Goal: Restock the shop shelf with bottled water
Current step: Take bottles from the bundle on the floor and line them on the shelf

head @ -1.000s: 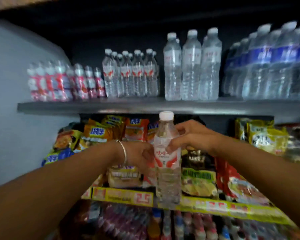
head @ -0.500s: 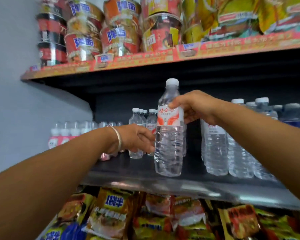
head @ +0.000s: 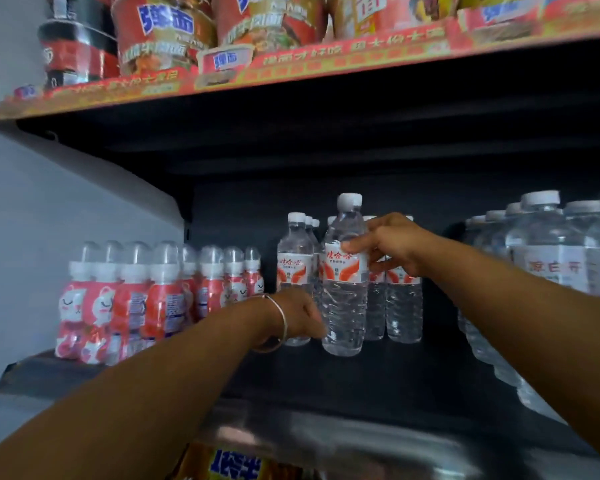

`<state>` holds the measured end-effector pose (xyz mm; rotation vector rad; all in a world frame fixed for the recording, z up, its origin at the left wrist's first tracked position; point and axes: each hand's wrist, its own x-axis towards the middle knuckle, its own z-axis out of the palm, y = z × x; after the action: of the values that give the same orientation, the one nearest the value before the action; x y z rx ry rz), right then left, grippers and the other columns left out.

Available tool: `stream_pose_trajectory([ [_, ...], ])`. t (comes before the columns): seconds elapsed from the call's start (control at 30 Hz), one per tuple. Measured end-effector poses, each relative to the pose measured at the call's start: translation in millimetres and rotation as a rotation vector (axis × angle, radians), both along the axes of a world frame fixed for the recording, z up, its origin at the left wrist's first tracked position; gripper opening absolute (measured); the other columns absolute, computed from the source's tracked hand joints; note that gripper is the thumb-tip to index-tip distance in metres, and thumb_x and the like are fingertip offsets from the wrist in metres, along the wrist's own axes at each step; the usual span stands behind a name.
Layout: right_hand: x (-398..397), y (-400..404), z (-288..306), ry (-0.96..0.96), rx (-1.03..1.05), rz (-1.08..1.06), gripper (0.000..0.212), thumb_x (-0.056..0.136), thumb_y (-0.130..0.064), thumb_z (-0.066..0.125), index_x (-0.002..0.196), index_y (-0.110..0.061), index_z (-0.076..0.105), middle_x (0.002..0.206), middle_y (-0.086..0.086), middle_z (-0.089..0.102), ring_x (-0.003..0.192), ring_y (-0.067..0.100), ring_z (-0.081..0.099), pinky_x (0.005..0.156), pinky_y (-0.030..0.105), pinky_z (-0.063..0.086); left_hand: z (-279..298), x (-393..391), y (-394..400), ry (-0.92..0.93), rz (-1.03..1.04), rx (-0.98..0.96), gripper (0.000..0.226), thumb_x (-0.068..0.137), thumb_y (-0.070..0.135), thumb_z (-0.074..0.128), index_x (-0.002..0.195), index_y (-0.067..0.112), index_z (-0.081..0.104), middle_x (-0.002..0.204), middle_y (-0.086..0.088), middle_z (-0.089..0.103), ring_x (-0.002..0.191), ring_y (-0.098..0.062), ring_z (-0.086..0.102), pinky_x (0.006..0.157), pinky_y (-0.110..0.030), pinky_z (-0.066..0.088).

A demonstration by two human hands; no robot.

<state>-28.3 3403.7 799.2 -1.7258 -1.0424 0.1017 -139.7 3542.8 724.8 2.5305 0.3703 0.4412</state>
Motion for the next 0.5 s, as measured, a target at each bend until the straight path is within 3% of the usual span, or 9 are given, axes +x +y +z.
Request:
stream_pose_trajectory([
  [0.07, 10, 13, -5, 0.014, -0.014, -0.019, 0.039, 0.075, -0.011, 0.075, 0.111, -0.005, 0.06, 0.093, 0.009, 0.073, 0.082, 0.023, 0.07, 0.064, 0.03, 0.053, -4, 11, 8, 0.02, 0.001, 0.044, 0.02, 0.081, 0.015, 0.069, 0.098, 0.004, 0.068, 0.093, -0.007, 0.067, 0.088, -0.016, 0.061, 0.081, -0.029, 0.051],
  [0.13, 18, 24, -9, 0.031, -0.016, -0.026, 0.039, 0.076, -0.008, 0.074, 0.112, -0.004, 0.059, 0.093, 0.01, 0.072, 0.081, 0.023, 0.069, 0.064, 0.031, 0.053, -7, 19, 15, 0.023, 0.0, 0.059, 0.023, 0.081, 0.014, 0.069, 0.101, 0.003, 0.068, 0.091, 0.0, 0.066, 0.087, -0.011, 0.06, 0.09, -0.028, 0.049],
  [0.27, 26, 39, -9, 0.019, -0.025, -0.052, 0.041, 0.08, -0.008, 0.071, 0.117, -0.002, 0.054, 0.087, 0.01, 0.07, 0.07, 0.019, 0.067, 0.054, 0.028, 0.052, -10, 27, 30, 0.034, -0.017, 0.053, 0.009, 0.08, 0.012, 0.069, 0.079, 0.017, 0.062, 0.078, 0.011, 0.056, 0.086, -0.009, 0.055, 0.086, -0.023, 0.047],
  [0.37, 33, 50, -7, -0.03, -0.057, -0.078, 0.059, 0.078, -0.01, 0.072, 0.131, -0.002, 0.047, 0.098, 0.014, 0.071, 0.079, 0.026, 0.07, 0.067, 0.036, 0.058, -11, 31, 37, 0.021, -0.026, 0.039, 0.017, 0.079, 0.009, 0.07, 0.073, 0.02, 0.058, 0.078, 0.007, 0.059, 0.085, -0.012, 0.057, 0.084, -0.025, 0.049],
  [0.5, 36, 58, -8, -0.043, -0.05, -0.122, 0.061, 0.077, -0.009, 0.073, 0.132, -0.004, 0.047, 0.1, 0.015, 0.07, 0.083, 0.029, 0.07, 0.077, 0.043, 0.058, -13, 36, 40, 0.01, -0.033, 0.042, 0.019, 0.078, 0.006, 0.069, 0.071, 0.019, 0.058, 0.076, 0.006, 0.06, 0.077, -0.009, 0.057, 0.078, -0.023, 0.05],
])
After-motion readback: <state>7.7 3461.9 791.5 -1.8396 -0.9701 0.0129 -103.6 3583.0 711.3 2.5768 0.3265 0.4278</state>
